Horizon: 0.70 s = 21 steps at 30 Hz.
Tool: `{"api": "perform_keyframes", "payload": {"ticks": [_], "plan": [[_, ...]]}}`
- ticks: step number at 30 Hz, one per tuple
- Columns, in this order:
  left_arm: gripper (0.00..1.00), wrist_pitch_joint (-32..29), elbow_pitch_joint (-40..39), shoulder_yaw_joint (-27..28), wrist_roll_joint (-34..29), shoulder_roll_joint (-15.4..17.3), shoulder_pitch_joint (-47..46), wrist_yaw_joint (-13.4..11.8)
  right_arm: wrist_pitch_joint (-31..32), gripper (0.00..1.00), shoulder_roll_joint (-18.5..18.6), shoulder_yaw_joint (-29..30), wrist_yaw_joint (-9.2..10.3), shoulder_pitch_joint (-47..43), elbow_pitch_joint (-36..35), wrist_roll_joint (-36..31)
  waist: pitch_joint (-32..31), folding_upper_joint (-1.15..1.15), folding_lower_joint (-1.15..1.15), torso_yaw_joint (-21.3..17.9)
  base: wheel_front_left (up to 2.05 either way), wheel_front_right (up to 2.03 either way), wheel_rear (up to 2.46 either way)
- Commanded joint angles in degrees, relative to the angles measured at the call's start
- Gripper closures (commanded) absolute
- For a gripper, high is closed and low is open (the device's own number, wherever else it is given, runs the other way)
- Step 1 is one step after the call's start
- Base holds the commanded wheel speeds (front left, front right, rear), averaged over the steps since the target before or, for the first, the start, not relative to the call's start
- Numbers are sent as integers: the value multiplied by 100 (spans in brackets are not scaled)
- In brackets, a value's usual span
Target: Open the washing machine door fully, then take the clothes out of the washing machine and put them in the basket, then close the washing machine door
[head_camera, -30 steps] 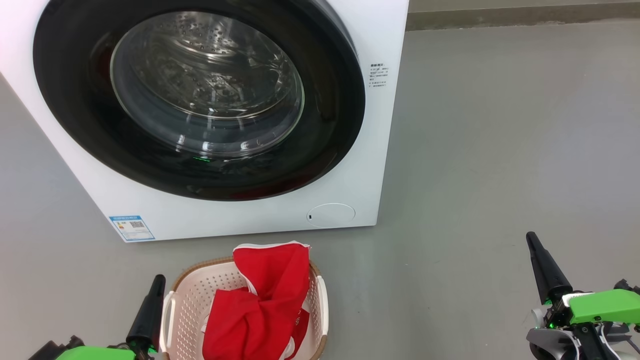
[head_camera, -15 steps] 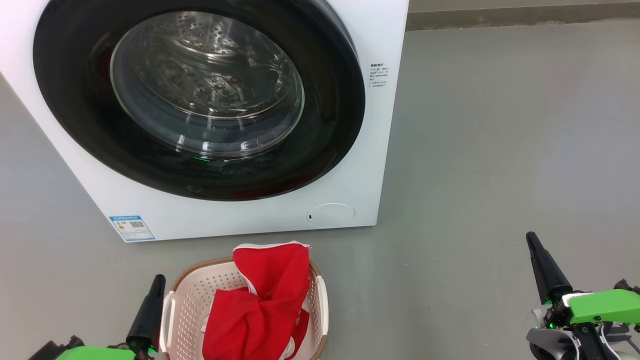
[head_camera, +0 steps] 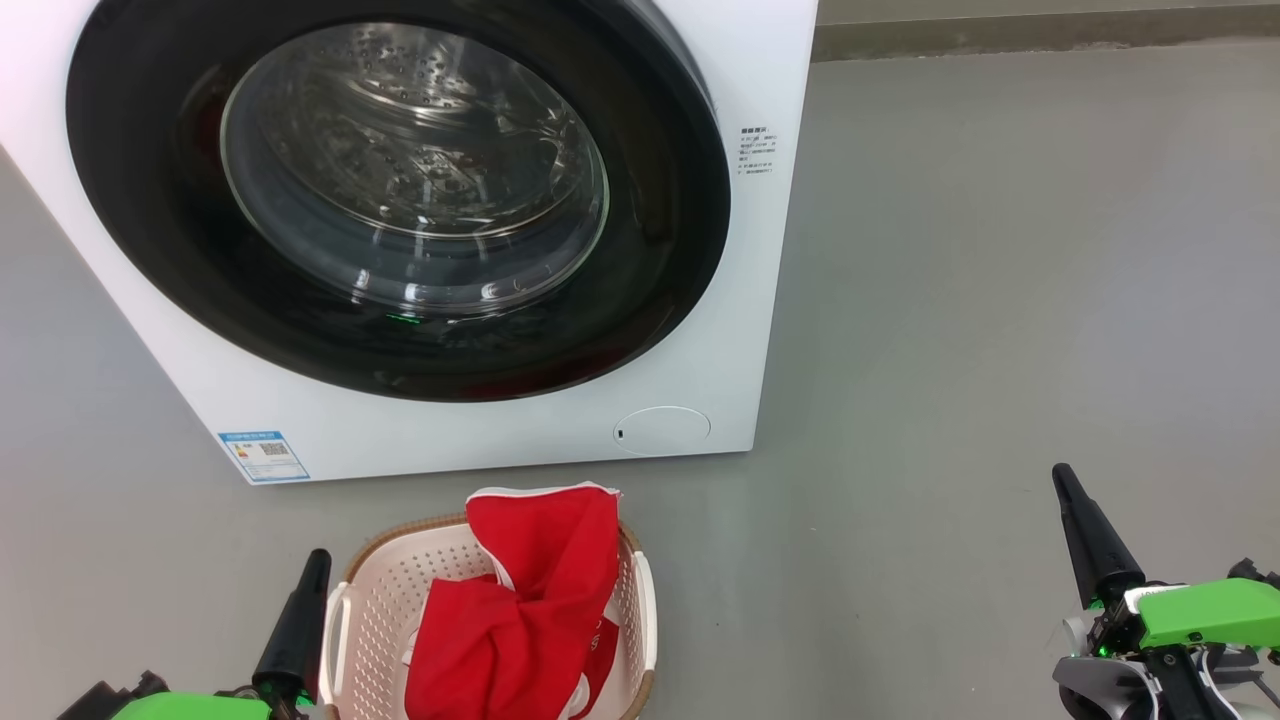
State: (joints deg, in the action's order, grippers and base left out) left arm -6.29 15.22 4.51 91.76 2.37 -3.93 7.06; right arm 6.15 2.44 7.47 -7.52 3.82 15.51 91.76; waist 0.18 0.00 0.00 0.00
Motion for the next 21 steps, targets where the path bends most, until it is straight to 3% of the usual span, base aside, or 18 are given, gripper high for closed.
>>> {"api": "perform_keyframes", "payload": {"ticks": [1,21], "plan": [[100,-20,-117,201,40,51,-226,43,35,100,43,-93,3,237,-148,39,0,0,0,0,0,0,0],[100,-20,-117,201,40,51,-226,43,35,100,43,-93,3,237,-148,39,0,0,0,0,0,0,0]]}}
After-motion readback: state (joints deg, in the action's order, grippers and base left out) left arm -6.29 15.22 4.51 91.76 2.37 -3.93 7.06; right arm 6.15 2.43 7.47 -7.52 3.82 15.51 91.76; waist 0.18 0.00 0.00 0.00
